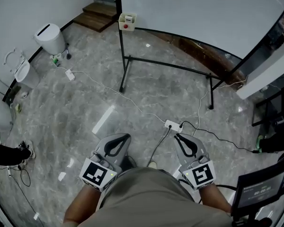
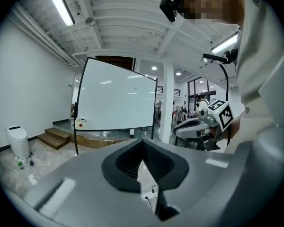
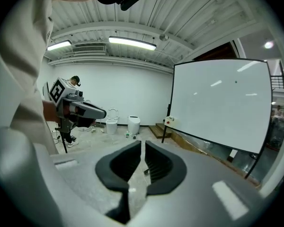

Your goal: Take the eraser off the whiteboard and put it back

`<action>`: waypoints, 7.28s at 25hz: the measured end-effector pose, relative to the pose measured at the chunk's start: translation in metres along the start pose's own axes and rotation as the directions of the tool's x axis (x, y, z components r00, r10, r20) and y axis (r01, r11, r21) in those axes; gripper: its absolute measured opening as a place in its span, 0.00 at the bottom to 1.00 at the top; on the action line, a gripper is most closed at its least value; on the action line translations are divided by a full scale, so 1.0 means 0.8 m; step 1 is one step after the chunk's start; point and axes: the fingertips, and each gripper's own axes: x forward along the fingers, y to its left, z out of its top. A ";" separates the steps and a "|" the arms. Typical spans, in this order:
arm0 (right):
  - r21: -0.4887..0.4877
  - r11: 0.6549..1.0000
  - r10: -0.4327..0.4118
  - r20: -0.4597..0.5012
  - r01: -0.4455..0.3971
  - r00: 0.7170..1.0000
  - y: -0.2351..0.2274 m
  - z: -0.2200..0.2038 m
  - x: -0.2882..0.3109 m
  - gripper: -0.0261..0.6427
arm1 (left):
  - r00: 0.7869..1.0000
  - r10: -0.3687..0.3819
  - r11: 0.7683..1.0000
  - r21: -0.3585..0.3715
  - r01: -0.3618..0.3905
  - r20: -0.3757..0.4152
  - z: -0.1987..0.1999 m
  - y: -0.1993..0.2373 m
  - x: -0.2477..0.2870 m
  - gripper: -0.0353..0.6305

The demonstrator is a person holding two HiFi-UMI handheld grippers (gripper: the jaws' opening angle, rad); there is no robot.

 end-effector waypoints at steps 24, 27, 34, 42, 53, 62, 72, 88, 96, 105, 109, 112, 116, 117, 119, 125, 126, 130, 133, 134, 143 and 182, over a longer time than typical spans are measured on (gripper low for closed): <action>-0.007 0.997 -0.079 -0.119 0.079 0.990 -0.015 0.073 0.320 0.11 | 0.999 -0.052 0.999 -0.002 0.052 0.009 0.010 0.305 0.031 0.06; 0.010 0.998 -0.053 -0.106 0.054 0.993 -0.056 0.075 0.376 0.14 | 1.000 -0.027 1.000 -0.005 0.027 -0.006 0.015 0.344 0.074 0.06; -0.001 0.999 -0.037 -0.060 0.037 0.998 -0.176 0.112 0.491 0.17 | 1.000 0.014 1.000 0.015 -0.014 0.003 0.081 0.412 0.179 0.06; 0.010 0.999 -0.039 -0.091 0.040 0.995 -0.245 0.122 0.608 0.18 | 1.000 -0.002 0.999 -0.041 0.002 -0.001 0.102 0.478 0.252 0.06; 0.066 0.980 -0.178 -0.151 0.190 0.972 -0.325 0.129 0.785 0.28 | 0.989 -0.149 0.989 0.008 0.149 0.010 0.133 0.613 0.321 0.06; 0.188 0.924 -0.306 -0.157 0.333 0.939 -0.366 0.116 0.882 0.43 | 0.975 -0.221 0.974 0.036 0.222 -0.019 0.133 0.704 0.333 0.06; 0.282 0.856 -0.402 -0.164 0.433 0.901 -0.401 0.108 0.933 0.48 | 0.962 -0.272 0.961 0.040 0.273 -0.030 0.127 0.739 0.347 0.06; 0.260 0.826 -0.458 -0.206 0.500 0.865 -0.414 0.097 0.954 0.45 | 0.963 -0.269 0.963 0.018 0.269 -0.029 0.122 0.766 0.345 0.06; 0.239 0.837 -0.464 -0.166 0.492 0.870 -0.413 0.118 0.941 0.45 | 0.959 -0.283 0.959 0.022 0.284 -0.015 0.123 0.761 0.340 0.06; 0.187 0.871 -0.442 -0.099 0.453 0.891 -0.398 0.168 0.921 0.44 | 0.956 -0.292 0.956 0.020 0.292 -0.003 0.124 0.752 0.337 0.06; 0.177 0.884 -0.425 -0.080 0.432 0.902 -0.388 0.186 0.906 0.44 | 0.955 -0.296 0.955 0.032 0.295 0.006 0.122 0.745 0.336 0.06; 0.169 0.893 -0.411 -0.069 0.417 0.909 -0.381 0.199 0.893 0.44 | 0.956 -0.295 0.955 0.033 0.294 0.012 0.124 0.739 0.335 0.06; 0.155 0.904 -0.395 -0.058 0.399 0.917 -0.374 0.210 0.876 0.44 | 0.958 -0.286 0.958 0.017 0.286 0.012 0.125 0.730 0.337 0.06; 0.154 0.907 -0.388 -0.054 0.392 0.920 -0.372 0.214 0.871 0.44 | 0.959 -0.282 0.959 0.017 0.282 0.013 0.125 0.727 0.337 0.06; 0.151 0.915 -0.373 -0.046 0.375 0.927 -0.366 0.221 0.861 0.44 | 0.962 -0.274 0.962 0.024 0.274 0.017 0.124 0.721 0.336 0.06; 0.115 0.942 -0.315 -0.011 0.314 0.949 -0.346 0.245 0.827 0.44 | 0.972 -0.233 0.972 0.015 0.233 0.016 0.125 0.702 0.336 0.06; 0.109 0.946 -0.306 -0.005 0.304 0.952 -0.343 0.248 0.821 0.44 | 0.974 -0.226 0.974 0.013 0.226 0.016 0.125 0.698 0.337 0.06; 0.091 0.958 -0.273 0.010 0.271 0.962 -0.333 0.257 0.794 0.44 | 0.978 -0.206 0.979 0.006 0.206 0.015 0.126 0.678 0.337 0.06; 0.081 0.966 -0.246 0.014 0.244 0.969 -0.326 0.259 0.769 0.44 | 0.981 -0.192 0.981 0.005 0.192 0.016 0.127 0.657 0.337 0.06; 0.078 0.969 -0.237 0.015 0.235 0.971 -0.324 0.259 0.761 0.44 | 0.982 -0.187 0.982 0.005 0.187 0.017 0.128 0.651 0.336 0.06; 0.047 0.985 -0.171 0.043 0.169 0.984 -0.310 0.265 0.694 0.44 | 0.991 -0.133 0.991 0.007 0.133 0.017 0.130 0.603 0.337 0.06; 0.140 0.981 -0.137 0.000 0.135 0.991 -0.360 0.225 0.706 0.44 | 0.998 -0.042 0.999 -0.018 0.043 0.039 0.126 0.590 0.339 0.06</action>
